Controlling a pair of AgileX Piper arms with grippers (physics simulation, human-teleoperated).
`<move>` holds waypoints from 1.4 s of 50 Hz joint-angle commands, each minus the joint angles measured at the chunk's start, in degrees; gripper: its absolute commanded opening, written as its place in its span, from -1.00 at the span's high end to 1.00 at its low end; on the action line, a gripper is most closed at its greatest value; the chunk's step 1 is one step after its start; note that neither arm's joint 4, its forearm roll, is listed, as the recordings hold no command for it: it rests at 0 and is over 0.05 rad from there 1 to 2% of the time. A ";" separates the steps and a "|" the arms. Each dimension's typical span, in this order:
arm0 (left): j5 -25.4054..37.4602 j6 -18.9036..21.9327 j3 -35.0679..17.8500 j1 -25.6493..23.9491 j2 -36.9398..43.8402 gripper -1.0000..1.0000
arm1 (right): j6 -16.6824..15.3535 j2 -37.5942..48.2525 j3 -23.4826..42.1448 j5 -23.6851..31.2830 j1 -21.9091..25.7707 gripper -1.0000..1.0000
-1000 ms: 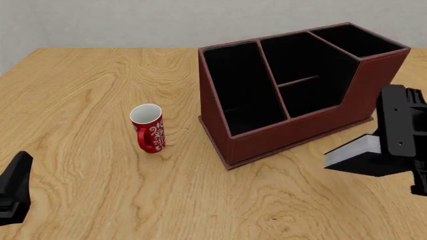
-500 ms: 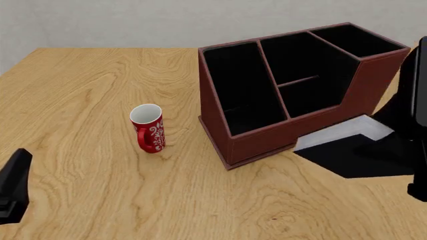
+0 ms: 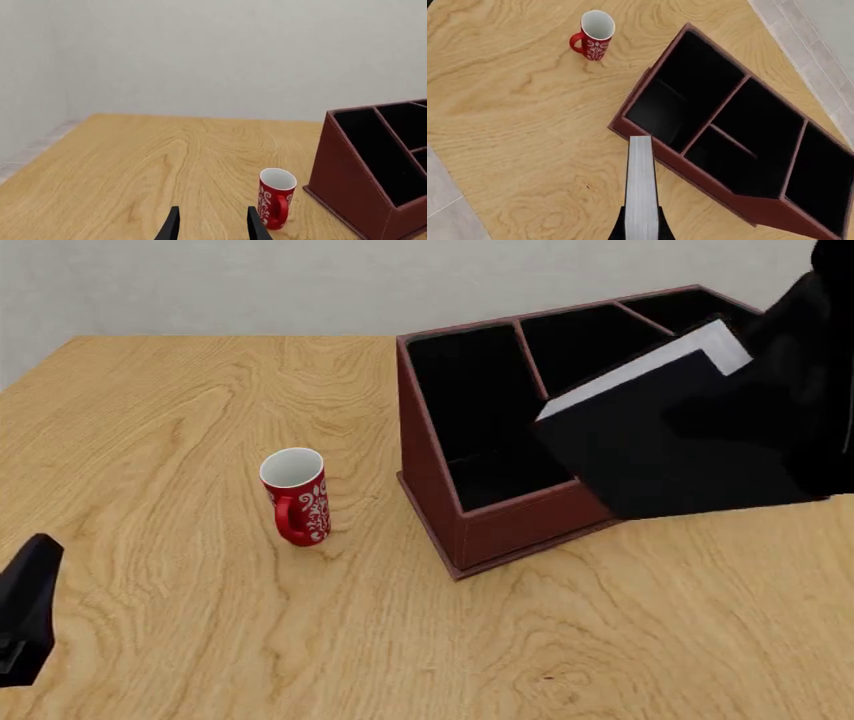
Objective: Pick up the book and place it in the left compartment of the caddy.
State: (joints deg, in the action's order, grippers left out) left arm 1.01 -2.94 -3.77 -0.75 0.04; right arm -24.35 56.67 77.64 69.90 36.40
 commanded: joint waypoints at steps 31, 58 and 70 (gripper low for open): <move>0.66 1.37 -3.16 -1.27 -0.03 -1.00 | 6.01 18.95 19.25 0.00 -0.09 1.00; -0.95 3.50 -2.52 -1.25 -0.04 -1.00 | 5.20 24.11 21.75 0.00 -2.50 1.00; -1.43 4.05 -2.87 -1.20 -0.04 -1.00 | 5.36 25.55 21.42 0.00 -2.38 1.00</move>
State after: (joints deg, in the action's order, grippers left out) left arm -0.12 0.30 -6.32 -1.94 0.01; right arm -20.14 81.26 98.67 69.90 34.17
